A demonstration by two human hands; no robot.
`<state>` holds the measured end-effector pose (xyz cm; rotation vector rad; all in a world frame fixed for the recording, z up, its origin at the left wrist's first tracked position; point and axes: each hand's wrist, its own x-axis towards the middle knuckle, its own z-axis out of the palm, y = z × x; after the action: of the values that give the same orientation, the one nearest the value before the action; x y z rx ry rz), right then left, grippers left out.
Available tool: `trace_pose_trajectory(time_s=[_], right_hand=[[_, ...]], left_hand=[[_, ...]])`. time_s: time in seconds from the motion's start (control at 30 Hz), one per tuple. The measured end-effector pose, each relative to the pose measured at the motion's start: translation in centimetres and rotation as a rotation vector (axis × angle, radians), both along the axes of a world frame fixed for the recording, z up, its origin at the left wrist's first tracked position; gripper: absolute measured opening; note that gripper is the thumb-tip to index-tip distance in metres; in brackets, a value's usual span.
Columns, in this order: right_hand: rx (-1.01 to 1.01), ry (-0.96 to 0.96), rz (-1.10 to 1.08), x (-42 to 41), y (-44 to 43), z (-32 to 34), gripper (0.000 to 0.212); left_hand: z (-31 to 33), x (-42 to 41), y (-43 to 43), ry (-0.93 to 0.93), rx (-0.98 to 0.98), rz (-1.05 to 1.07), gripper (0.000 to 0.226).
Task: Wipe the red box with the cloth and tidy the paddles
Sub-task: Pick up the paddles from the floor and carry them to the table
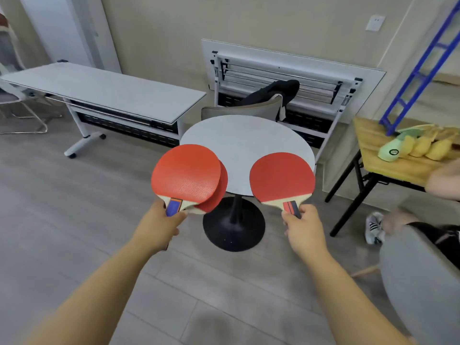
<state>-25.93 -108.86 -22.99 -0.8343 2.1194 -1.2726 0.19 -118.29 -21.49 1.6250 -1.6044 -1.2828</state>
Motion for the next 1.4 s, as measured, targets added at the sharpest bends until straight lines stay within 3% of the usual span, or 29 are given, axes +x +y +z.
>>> trace_pose_trajectory(time_s=[0.6, 0.9, 1.4], right_hand=[[0.223, -0.055, -0.011, -18.8, -26.2, -6.6, 0.015], [0.368, -0.107, -0.006, -20.4, -32.4, -9.9, 0.019], [0.379, -0.188, -0.195, -18.1, -42.5, -11.9, 0.019]], left_hand=[[-7.1, -16.8, -27.0, -0.069, 0.235, 0.038, 0.023], [-12.5, -19.9, -35.4, -0.108, 0.355, 0.06, 0.044], [-17.0, -22.3, -51.3, -0.283, 0.316, -0.161, 0.034]])
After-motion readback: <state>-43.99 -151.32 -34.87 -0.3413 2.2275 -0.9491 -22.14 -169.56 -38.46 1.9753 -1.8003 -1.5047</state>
